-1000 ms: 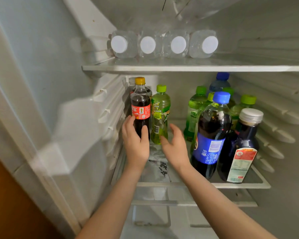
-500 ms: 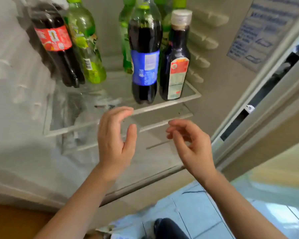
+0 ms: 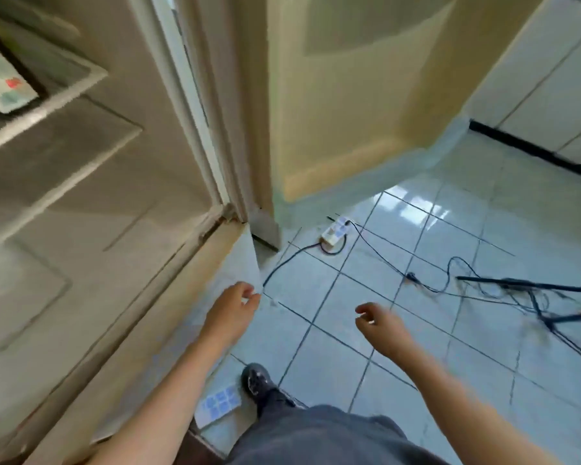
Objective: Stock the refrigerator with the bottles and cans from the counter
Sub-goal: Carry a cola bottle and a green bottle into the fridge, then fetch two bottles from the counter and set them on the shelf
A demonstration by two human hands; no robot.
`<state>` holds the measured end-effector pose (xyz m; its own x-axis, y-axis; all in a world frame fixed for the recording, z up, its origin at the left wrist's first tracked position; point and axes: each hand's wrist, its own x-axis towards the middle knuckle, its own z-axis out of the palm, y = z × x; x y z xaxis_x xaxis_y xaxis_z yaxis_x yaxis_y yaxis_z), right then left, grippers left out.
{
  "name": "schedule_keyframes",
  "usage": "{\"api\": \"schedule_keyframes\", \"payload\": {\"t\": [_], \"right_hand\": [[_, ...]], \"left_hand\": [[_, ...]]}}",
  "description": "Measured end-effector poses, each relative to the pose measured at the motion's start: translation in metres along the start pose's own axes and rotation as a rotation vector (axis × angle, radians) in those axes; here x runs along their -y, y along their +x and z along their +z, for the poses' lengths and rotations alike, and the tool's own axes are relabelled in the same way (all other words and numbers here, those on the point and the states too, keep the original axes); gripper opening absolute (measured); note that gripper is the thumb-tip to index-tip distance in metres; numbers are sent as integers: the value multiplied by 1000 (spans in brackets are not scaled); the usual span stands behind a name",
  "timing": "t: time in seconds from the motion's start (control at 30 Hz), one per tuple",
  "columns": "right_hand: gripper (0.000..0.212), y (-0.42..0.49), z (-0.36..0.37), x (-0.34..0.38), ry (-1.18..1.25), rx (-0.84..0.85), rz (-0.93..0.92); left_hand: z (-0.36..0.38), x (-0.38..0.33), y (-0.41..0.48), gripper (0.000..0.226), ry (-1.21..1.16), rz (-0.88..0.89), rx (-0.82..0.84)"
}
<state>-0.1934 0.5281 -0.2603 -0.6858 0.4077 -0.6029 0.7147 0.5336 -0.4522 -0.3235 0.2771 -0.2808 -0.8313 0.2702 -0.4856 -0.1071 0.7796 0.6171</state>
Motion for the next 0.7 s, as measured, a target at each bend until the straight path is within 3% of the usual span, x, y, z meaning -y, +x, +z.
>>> {"api": "schedule_keyframes", "payload": {"t": [0.2,0.3,0.5,0.63,0.7], "right_hand": [[32,-76,-16,-196,188,39,425],[29,-120,-23,-282,356,-29,566],[19,-187,-36,-424,590,-140,756],[22,-224,-49,-490,710,-232,856],[19,-238,-55,-513,785,-282,898]], "left_hand": [[133,-28,-38,38,298,-106,416],[197,-56,-65,37,397,-108,558],[315,-132,-101,31,594,-18,675],[381,-188,-117,35,703,69,727],[411,-221,-126,26,736,112,782]]}}
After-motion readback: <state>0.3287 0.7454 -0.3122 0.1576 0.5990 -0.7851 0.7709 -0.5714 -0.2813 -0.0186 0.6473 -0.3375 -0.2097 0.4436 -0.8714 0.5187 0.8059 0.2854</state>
